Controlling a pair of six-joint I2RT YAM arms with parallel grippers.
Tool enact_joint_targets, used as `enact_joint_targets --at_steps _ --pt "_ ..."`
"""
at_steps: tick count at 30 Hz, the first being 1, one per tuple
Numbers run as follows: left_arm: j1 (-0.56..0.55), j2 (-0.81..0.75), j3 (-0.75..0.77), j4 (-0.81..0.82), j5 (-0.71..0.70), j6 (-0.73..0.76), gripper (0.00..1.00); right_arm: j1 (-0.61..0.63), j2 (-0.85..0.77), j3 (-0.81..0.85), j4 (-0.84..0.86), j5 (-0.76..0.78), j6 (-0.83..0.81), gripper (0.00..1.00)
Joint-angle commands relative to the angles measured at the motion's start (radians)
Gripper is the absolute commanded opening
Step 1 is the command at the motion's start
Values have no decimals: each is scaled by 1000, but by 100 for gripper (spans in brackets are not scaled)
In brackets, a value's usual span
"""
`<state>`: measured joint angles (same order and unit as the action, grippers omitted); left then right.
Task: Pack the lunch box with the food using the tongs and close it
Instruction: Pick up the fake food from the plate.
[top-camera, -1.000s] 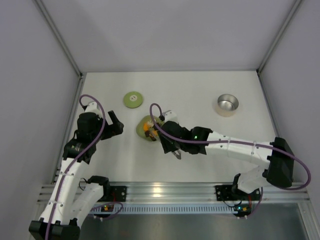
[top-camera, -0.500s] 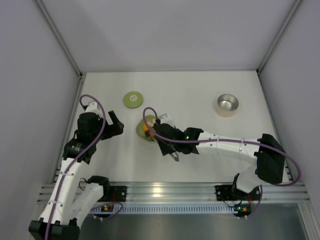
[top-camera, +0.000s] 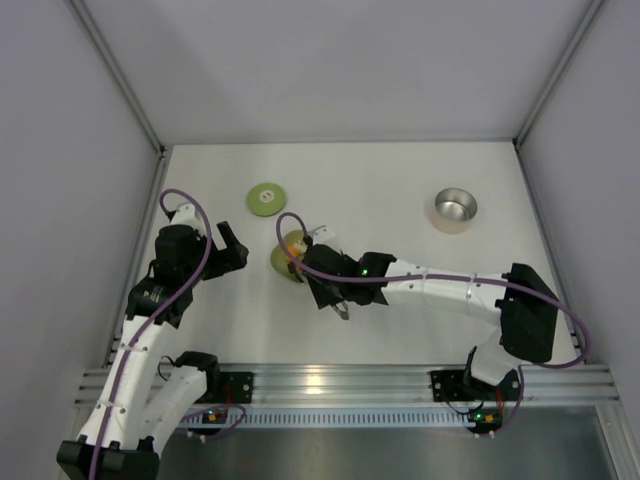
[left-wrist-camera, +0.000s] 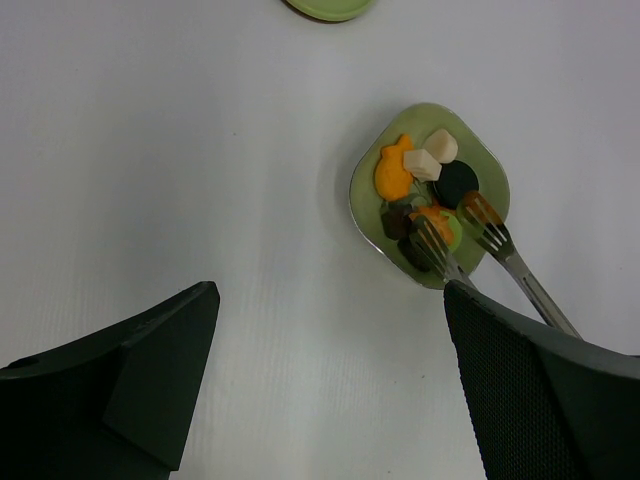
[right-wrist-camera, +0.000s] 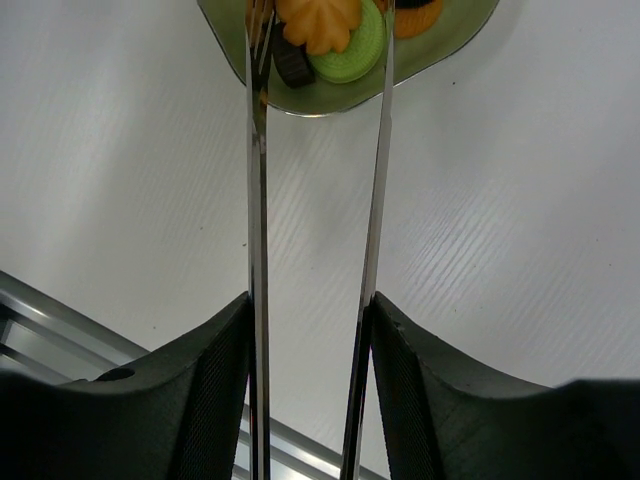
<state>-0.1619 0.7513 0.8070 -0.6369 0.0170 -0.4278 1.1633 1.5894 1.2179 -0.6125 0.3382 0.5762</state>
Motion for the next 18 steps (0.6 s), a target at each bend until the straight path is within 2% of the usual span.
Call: enact_joint_targets --at_steps 1,9,18 --pt "-7 2 3 26 -3 3 99 26 7 68 27 2 -10 47" --pt "-8 2 3 25 -6 4 99 24 35 83 28 -7 -9 43" --pt "-10 3 3 26 -5 4 99 24 34 91 13 -2 -13 42"
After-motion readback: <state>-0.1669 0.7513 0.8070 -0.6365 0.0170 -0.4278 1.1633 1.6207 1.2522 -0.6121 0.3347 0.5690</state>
